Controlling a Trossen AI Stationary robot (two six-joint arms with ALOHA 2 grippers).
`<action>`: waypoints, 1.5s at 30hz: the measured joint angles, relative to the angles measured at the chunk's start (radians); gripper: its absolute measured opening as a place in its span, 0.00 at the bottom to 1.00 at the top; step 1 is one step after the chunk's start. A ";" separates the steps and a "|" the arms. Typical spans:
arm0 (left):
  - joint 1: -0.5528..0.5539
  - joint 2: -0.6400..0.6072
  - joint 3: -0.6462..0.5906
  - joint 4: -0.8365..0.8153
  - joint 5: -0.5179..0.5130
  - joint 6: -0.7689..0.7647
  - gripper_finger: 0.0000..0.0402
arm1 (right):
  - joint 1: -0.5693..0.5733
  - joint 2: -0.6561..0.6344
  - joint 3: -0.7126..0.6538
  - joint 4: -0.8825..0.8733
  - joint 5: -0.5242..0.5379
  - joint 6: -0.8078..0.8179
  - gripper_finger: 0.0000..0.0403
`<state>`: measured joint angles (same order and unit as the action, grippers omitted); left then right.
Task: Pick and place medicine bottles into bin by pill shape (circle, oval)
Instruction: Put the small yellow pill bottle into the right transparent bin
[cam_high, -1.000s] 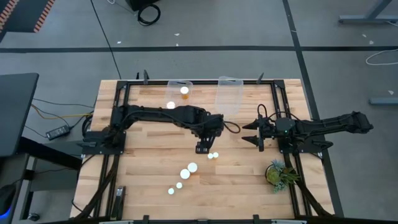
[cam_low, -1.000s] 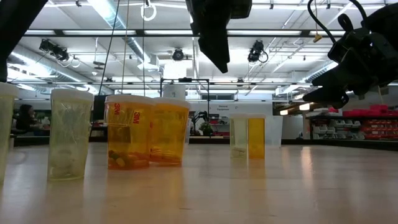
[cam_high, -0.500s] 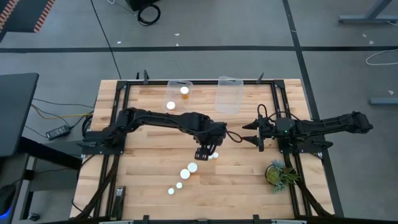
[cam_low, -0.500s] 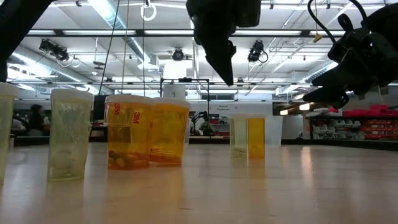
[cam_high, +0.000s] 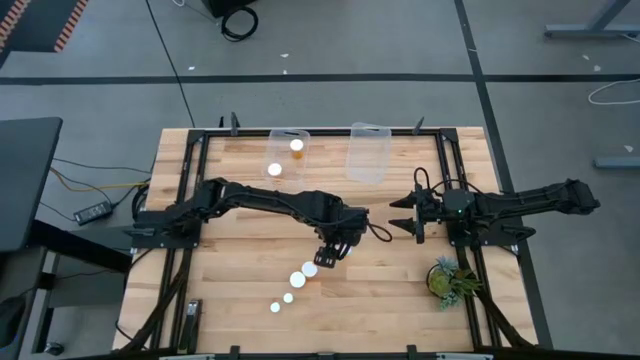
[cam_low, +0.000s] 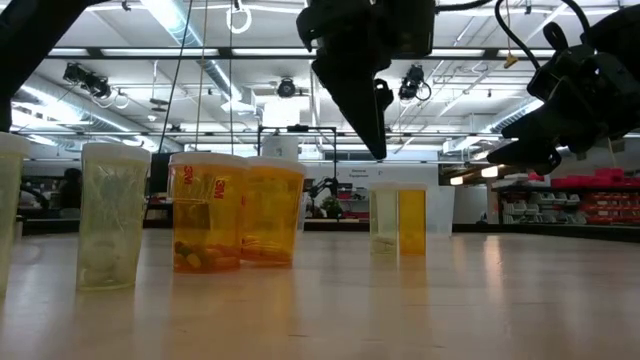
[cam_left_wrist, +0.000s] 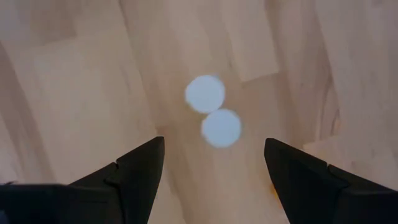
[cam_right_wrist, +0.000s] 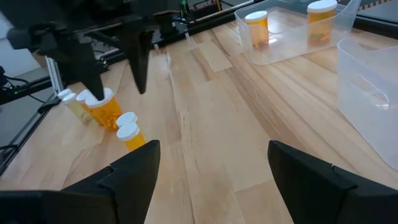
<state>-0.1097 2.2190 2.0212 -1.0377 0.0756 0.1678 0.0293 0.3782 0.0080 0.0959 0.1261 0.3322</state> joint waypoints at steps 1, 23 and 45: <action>-0.005 0.002 0.000 0.012 0.000 -0.001 0.71 | 0.000 0.000 0.000 0.000 0.000 0.000 0.76; -0.044 0.081 0.000 0.002 -0.074 -0.255 0.71 | 0.000 0.006 0.000 -0.001 0.000 0.000 0.76; -0.045 0.122 0.000 0.035 -0.098 -0.342 0.71 | 0.000 0.006 0.000 -0.003 0.000 0.000 0.76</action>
<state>-0.1547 2.3405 2.0212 -1.0027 -0.0225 -0.1746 0.0296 0.3843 0.0082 0.0925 0.1261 0.3321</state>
